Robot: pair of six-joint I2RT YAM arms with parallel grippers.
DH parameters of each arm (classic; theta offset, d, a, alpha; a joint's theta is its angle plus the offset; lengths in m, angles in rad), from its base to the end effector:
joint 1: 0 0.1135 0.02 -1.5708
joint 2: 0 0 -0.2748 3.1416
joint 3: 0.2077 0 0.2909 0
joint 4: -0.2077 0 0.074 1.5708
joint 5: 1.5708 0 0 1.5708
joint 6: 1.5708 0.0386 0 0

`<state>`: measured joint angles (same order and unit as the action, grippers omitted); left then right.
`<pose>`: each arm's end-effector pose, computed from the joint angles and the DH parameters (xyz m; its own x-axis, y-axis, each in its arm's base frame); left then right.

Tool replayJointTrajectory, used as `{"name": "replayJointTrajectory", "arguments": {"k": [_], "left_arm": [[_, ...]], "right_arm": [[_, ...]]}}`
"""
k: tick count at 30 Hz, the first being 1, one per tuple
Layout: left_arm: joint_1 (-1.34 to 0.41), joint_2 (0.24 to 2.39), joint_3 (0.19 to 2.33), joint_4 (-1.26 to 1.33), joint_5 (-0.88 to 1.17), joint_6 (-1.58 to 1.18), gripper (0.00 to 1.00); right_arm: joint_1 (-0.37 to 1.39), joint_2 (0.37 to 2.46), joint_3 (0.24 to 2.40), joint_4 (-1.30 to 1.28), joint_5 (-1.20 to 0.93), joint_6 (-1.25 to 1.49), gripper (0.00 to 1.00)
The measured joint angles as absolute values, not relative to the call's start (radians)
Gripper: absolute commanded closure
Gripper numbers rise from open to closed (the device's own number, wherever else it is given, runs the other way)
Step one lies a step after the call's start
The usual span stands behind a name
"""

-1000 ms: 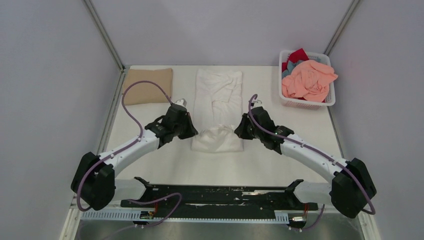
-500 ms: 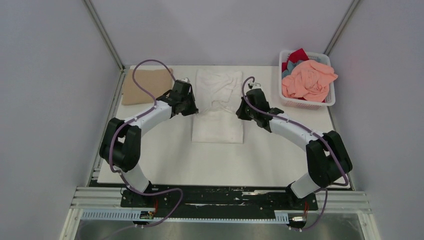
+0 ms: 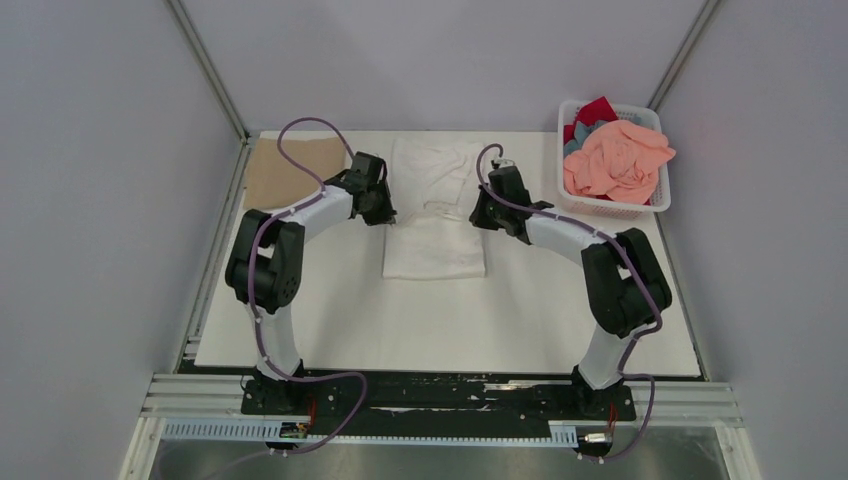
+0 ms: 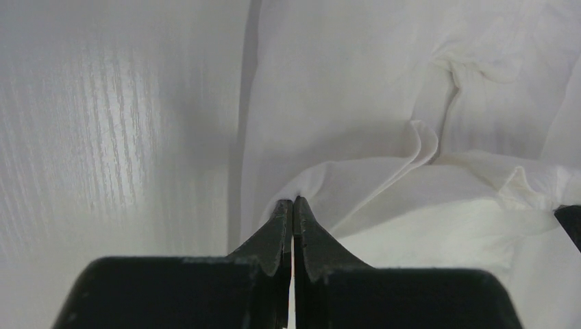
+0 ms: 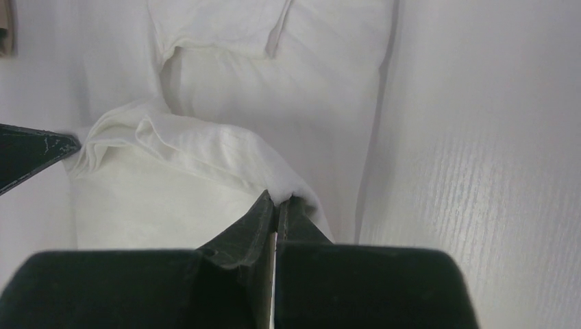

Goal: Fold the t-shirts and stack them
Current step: Fold the folded rectangular tshirt in 1/3 of the way, then grab one side of the 2/3 rectangular tshirt with both arms

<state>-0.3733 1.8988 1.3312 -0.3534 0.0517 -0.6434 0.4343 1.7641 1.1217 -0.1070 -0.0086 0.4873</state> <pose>0.4172 -0.1656 0.1816 -0.8291 -0.3187 -0.4594 -0.1301 0.9090 -0.3959 0.3800 0.1766 0.1840 -0.7457 0.1703 -0.6441 -0.0875 0.9334 0.3480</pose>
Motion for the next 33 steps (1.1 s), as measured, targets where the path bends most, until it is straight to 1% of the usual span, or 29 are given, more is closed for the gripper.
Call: {"name": "replayJointTrajectory", "arguments": {"k": [1, 2, 3, 4, 5, 6, 7, 8, 9, 10, 12, 13, 14, 17, 23, 26, 29, 32, 33], "left_arm": [[-0.372, 1.914, 1.34, -0.358, 0.056, -0.644, 0.93], [-0.372, 1.929, 1.353, -0.363, 0.06, -0.643, 0.85], [-0.371, 1.939, 1.36, -0.363, 0.064, -0.642, 0.8], [-0.371, 1.946, 1.366, -0.366, 0.068, -0.64, 0.68], [-0.371, 1.951, 1.371, -0.366, 0.071, -0.639, 0.61], [-0.37, 1.954, 1.376, -0.369, 0.074, -0.638, 0.46], [-0.37, 1.956, 1.382, -0.373, 0.075, -0.64, 0.39], [-0.37, 1.957, 1.387, -0.374, 0.077, -0.636, 0.23], [-0.37, 1.957, 1.392, -0.377, 0.078, -0.634, 0.15], [-0.369, 1.957, 1.397, -0.379, 0.078, -0.628, 0.04], [-0.368, 1.955, 1.401, -0.376, 0.078, -0.63, 0.0], [-0.368, 1.952, 1.401, -0.377, 0.078, -0.634, 0.0], [-0.366, 1.942, 1.393, -0.373, 0.077, -0.637, 0.0], [-0.365, 1.875, 1.336, -0.365, 0.07, -0.643, 0.0], [-0.366, 1.62, 1.11, -0.332, 0.078, -0.671, 0.0], [-0.373, 1.551, 1.01, -0.315, 0.086, -0.687, 0.0], [-0.384, 1.543, 0.928, -0.316, 0.095, -0.705, 0.0], [-0.389, 1.545, 0.867, -0.326, 0.1, -0.726, 0.0], [-0.39, 1.547, 0.858, -0.326, 0.101, -0.733, 0.02]], "right_arm": [[0.433, 1.776, 1.127, -0.107, -0.009, 0.487, 1.0], [0.431, 1.785, 1.13, -0.107, -0.01, 0.488, 0.97], [0.43, 1.795, 1.135, -0.108, -0.009, 0.487, 0.93], [0.43, 1.802, 1.14, -0.108, -0.009, 0.487, 0.87], [0.429, 1.807, 1.143, -0.107, -0.009, 0.488, 0.78], [0.429, 1.813, 1.15, -0.108, -0.006, 0.487, 0.64], [0.429, 1.819, 1.158, -0.108, 0.0, 0.487, 0.48], [0.428, 1.824, 1.166, -0.109, 0.007, 0.49, 0.38], [0.427, 1.827, 1.176, -0.112, 0.015, 0.485, 0.29], [0.427, 1.828, 1.181, -0.113, 0.02, 0.491, 0.21], [0.425, 1.827, 1.193, -0.114, 0.028, 0.489, 0.06], [0.424, 1.826, 1.194, -0.114, 0.029, 0.491, 0.02], [0.424, 1.823, 1.194, -0.117, 0.028, 0.493, 0.0], [0.424, 1.793, 1.175, -0.13, 0.02, 0.492, 0.0], [0.425, 1.596, 0.981, -0.146, -0.056, 0.537, 0.0], [0.432, 1.54, 0.897, -0.166, -0.088, 0.567, 0.02], [0.444, 1.537, 0.855, -0.187, -0.113, 0.598, 0.08], [0.454, 1.539, 0.823, -0.192, -0.121, 0.632, 0.2], [0.457, 1.539, 0.815, -0.194, -0.121, 0.645, 0.23]]}}
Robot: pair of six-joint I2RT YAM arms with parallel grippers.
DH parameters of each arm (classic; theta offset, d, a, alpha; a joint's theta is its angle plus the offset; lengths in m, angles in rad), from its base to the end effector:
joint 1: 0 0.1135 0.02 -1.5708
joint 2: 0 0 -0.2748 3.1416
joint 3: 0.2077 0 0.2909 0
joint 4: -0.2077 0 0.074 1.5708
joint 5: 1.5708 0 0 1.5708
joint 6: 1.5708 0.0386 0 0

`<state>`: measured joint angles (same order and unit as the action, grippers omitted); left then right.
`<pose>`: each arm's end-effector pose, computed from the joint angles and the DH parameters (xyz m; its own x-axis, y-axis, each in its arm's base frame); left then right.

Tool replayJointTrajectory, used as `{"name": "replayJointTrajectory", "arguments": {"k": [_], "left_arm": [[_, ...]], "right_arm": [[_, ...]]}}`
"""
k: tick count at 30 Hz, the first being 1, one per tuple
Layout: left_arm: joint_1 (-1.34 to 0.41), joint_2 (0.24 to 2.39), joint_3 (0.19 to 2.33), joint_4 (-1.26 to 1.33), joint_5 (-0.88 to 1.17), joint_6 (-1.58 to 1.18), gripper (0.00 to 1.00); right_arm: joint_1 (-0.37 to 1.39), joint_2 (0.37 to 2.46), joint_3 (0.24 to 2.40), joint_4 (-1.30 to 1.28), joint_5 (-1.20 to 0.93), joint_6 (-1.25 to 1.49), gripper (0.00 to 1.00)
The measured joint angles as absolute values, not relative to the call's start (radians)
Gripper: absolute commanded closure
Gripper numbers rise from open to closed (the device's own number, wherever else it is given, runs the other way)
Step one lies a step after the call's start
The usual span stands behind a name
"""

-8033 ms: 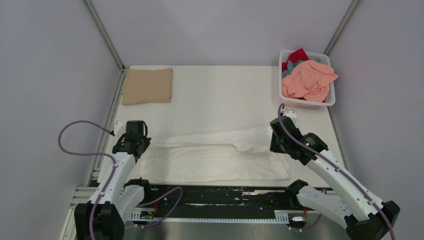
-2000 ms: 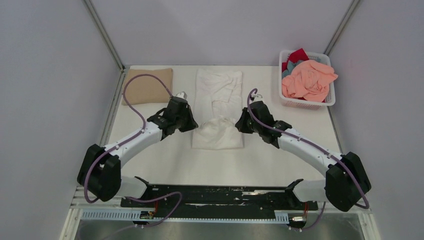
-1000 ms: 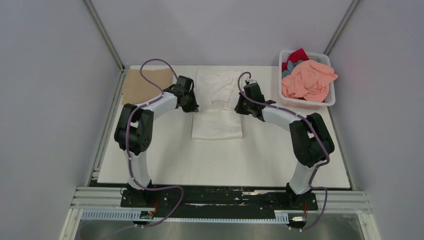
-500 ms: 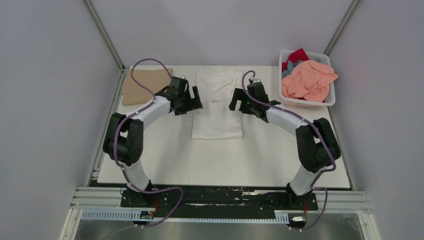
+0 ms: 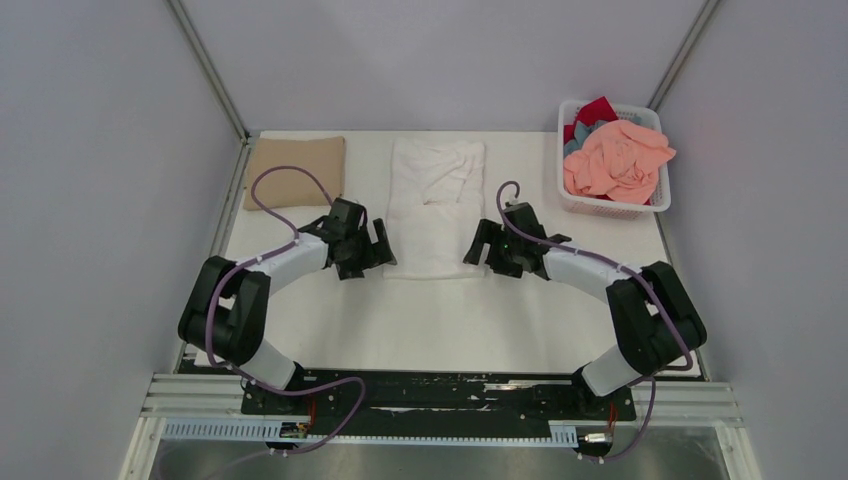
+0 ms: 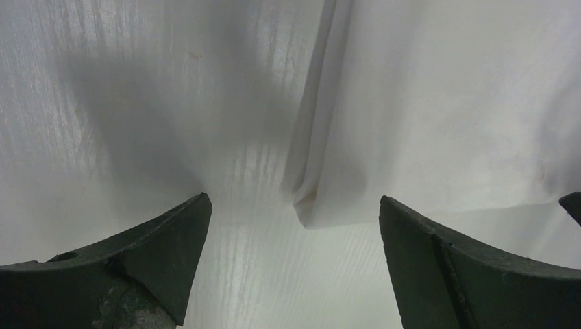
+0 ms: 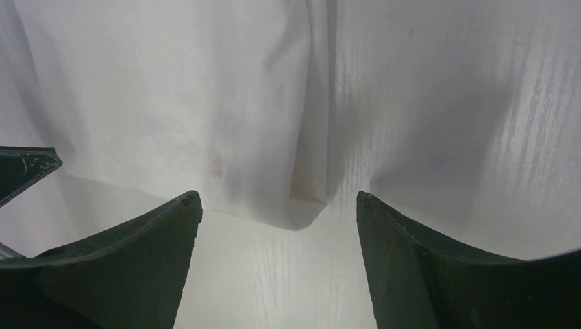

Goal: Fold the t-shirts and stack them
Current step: Grab one side of the 2/3 rectangular tshirt with both arms, then fold the long partially folded tshirt into a neat square

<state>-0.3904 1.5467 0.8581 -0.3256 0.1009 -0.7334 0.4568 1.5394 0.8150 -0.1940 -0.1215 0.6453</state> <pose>0.3043 -0.1294 0.1582 -0.8697 -0.3623 -0.3352 -0.2077 0.8848 -0.4172 0.2963 0.1508 0.1552 -0.8728 0.2363 -0.4271 0.0264 0.8966 0.4421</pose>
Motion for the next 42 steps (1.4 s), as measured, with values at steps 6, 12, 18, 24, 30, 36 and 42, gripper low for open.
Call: {"name": "replayJointTrajectory", "arguments": {"k": [6, 12, 18, 24, 30, 36, 42], "left_arm": [[-0.398, 1.573, 0.852, -0.296, 0.116, -0.766, 0.18], [-0.418, 1.594, 0.851, -0.26, 0.133, -0.791, 0.33], [-0.428, 1.614, 0.845, -0.228, 0.154, -0.811, 0.46], [-0.438, 1.614, 0.824, -0.201, 0.168, -0.832, 0.5], [-0.443, 1.614, 0.815, -0.187, 0.175, -0.844, 0.59], [-0.445, 1.623, 0.797, -0.173, 0.185, -0.865, 1.0], [-0.462, 1.573, 0.736, -0.14, 0.191, -0.865, 1.0]], "right_arm": [[0.462, 1.552, 0.775, -0.191, -0.103, 0.706, 0.45], [0.462, 1.543, 0.732, -0.158, -0.101, 0.746, 0.61], [0.463, 1.549, 0.714, -0.126, -0.102, 0.77, 0.77], [0.464, 1.559, 0.693, -0.077, -0.114, 0.793, 0.92], [0.465, 1.541, 0.657, -0.028, -0.115, 0.809, 1.0], [0.471, 1.518, 0.622, 0.004, -0.116, 0.812, 1.0], [0.523, 1.455, 0.589, -0.042, -0.109, 0.809, 1.0]]}}
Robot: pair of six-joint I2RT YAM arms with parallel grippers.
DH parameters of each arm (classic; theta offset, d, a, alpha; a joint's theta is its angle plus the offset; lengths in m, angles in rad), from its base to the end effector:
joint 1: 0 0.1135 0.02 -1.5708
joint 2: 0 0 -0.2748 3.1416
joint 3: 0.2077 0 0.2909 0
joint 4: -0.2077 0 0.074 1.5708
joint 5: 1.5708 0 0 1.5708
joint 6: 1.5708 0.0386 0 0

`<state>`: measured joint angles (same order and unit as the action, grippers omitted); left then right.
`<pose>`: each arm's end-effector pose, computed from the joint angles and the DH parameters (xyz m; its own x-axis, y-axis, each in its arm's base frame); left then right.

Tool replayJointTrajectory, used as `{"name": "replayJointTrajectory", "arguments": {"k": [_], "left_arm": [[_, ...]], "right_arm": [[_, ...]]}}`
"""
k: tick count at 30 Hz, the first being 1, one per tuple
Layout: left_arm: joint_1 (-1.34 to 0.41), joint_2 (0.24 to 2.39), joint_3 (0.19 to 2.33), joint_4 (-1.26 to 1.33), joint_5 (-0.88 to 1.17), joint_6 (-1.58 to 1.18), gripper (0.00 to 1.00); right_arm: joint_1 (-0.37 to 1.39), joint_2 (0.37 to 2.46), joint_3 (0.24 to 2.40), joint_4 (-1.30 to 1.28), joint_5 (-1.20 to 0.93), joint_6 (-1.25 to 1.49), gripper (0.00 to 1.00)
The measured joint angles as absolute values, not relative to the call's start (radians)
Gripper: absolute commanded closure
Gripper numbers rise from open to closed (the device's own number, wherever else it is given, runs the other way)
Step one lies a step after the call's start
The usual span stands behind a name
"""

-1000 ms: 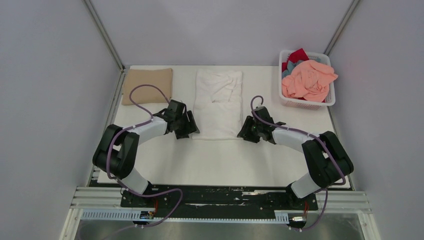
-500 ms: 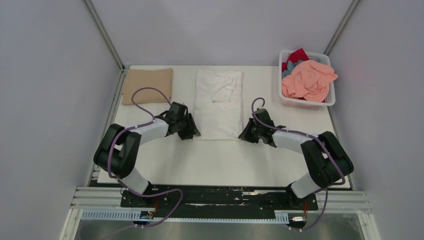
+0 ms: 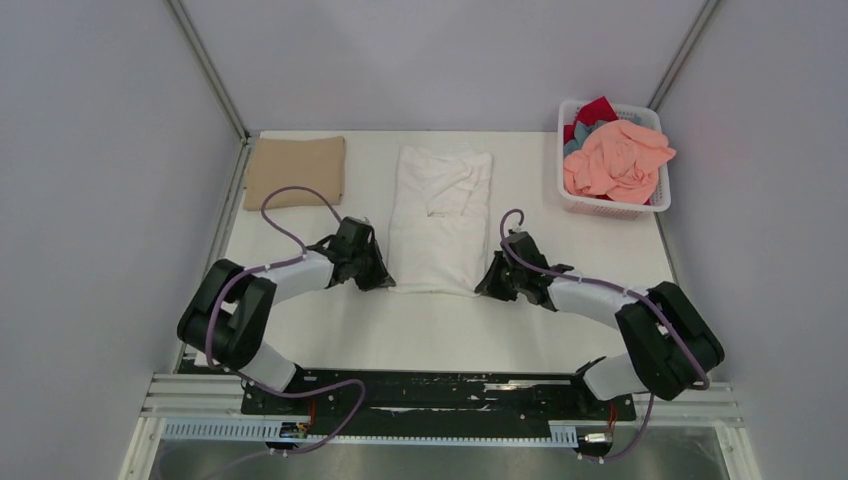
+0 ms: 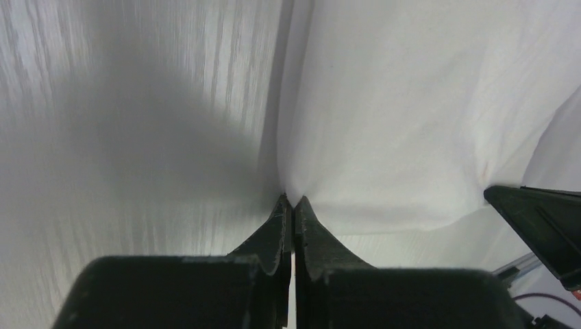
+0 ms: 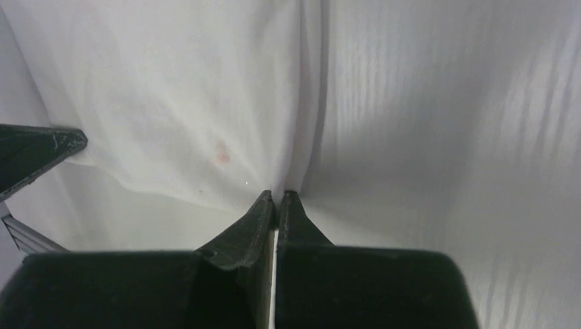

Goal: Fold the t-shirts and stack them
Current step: Fold the long partially folded tshirt into a neat square

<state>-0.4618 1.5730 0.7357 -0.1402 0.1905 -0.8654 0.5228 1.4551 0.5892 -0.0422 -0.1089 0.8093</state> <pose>0.2817 -0.1484 0.1242 -0.8865 -0.3938 -0.2430 -0.2200 0.8206 -0.5275 0.2470 0.1472 0.1199 -0.8725 0.3277 -0.3625 0.1119 0.8562 0.5044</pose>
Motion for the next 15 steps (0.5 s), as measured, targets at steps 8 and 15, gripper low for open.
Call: {"name": "replayJointTrajectory", "arguments": {"k": [8, 15], "left_arm": [[-0.555, 1.174, 0.524, -0.338, 0.191, -0.849, 1.0], [-0.594, 0.747, 0.521, -0.519, 0.286, -0.823, 1.0]], "right_arm": [[0.745, 1.108, 0.552, -0.337, -0.072, 0.818, 1.0], [0.836, 0.77, 0.552, -0.509, -0.093, 0.819, 1.0]]}}
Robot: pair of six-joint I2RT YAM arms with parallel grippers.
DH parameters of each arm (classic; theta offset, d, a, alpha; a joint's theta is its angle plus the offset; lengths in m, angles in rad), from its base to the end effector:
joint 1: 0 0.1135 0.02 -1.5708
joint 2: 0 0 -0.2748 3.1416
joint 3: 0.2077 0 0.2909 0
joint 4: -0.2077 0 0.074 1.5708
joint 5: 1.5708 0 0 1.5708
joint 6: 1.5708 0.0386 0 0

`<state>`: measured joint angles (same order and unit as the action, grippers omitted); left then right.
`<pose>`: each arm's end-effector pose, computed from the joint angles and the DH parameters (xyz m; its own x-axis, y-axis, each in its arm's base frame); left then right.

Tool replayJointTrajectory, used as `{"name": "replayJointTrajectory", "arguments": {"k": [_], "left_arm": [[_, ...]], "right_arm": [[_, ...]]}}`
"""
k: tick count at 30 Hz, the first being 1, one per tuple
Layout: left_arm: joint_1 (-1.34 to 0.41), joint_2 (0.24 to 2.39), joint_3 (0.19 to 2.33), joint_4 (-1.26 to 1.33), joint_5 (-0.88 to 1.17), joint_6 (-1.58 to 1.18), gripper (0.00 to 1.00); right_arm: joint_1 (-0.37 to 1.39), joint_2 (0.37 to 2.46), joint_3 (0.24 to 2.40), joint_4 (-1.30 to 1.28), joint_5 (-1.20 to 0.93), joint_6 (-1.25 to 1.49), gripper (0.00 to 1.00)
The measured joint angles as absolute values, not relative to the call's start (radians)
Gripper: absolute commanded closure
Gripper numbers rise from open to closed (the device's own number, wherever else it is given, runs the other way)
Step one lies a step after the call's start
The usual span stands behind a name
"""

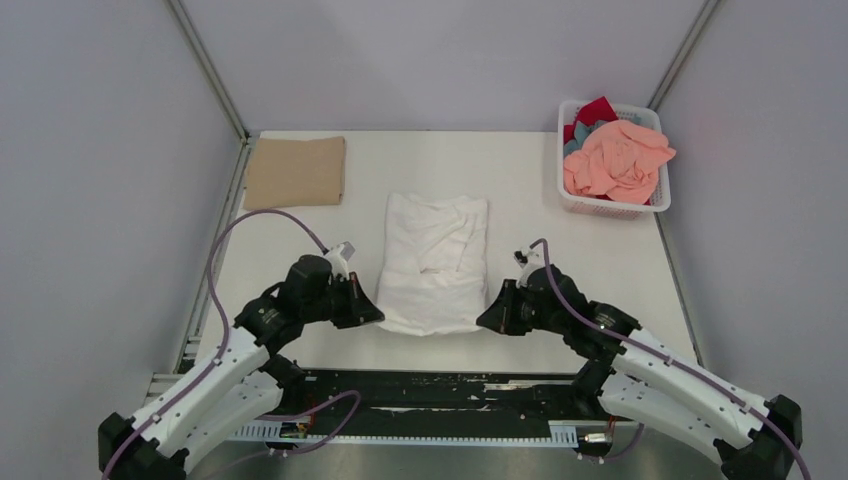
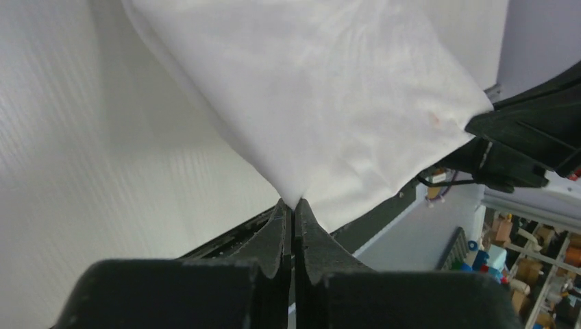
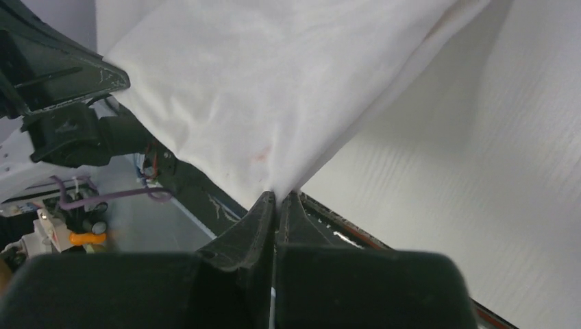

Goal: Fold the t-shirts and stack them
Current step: Fold the long partially folded tshirt into a neat square

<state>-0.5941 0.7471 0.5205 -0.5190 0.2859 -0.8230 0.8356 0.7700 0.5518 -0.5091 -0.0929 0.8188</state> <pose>0.1520 -0.1158 0.2194 -0.9019 -0.2396 -0.3593 0.0698 0.7402 -0.6688 0.1299 0.1490 0.2270 -0.8779 0.1134 -0.4652 -0.2105 0.7812 0.5877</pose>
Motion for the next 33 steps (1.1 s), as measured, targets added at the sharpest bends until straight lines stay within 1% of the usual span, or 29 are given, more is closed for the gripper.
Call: {"name": "replayJointTrajectory", "arguments": {"k": [3, 6, 10, 13, 17, 23, 27, 31, 33], "left_arm": [[-0.596, 0.655, 0.546, -0.575, 0.34, -0.82, 1.0], [-0.596, 0.613, 0.575, -0.598, 0.383, -0.816, 1.0], [-0.596, 0.614, 0.6, -0.595, 0.406, -0.812, 1.0], [-0.596, 0.655, 0.63, -0.583, 0.383, -0.808, 1.0], [-0.585, 0.746, 0.683, -0.537, 0.339, -0.801, 1.0], [-0.473, 0.926, 0.746, -0.433, 0.332, -0.796, 1.0], [-0.423, 1.021, 0.795, -0.404, 0.33, -0.788, 1.0], [-0.382, 1.127, 0.873, -0.379, 0.327, -0.776, 1.0], [-0.367, 1.177, 0.904, -0.364, 0.326, -0.772, 1.0]], "right_arm": [[0.859, 0.673, 0.552, -0.545, -0.133, 0.822, 1.0], [0.868, 0.615, 0.552, -0.567, -0.147, 0.826, 1.0], [0.87, 0.574, 0.564, -0.59, -0.113, 0.83, 1.0], [0.87, 0.578, 0.596, -0.595, -0.03, 0.828, 1.0], [0.869, 0.635, 0.679, -0.595, 0.101, 0.804, 1.0], [0.804, 0.807, 0.818, -0.566, 0.21, 0.73, 1.0], [0.694, 0.916, 0.838, -0.5, 0.178, 0.687, 1.0], [0.55, 1.008, 0.843, -0.402, 0.078, 0.664, 1.0], [0.509, 1.06, 0.859, -0.363, 0.037, 0.649, 1.0]]}}
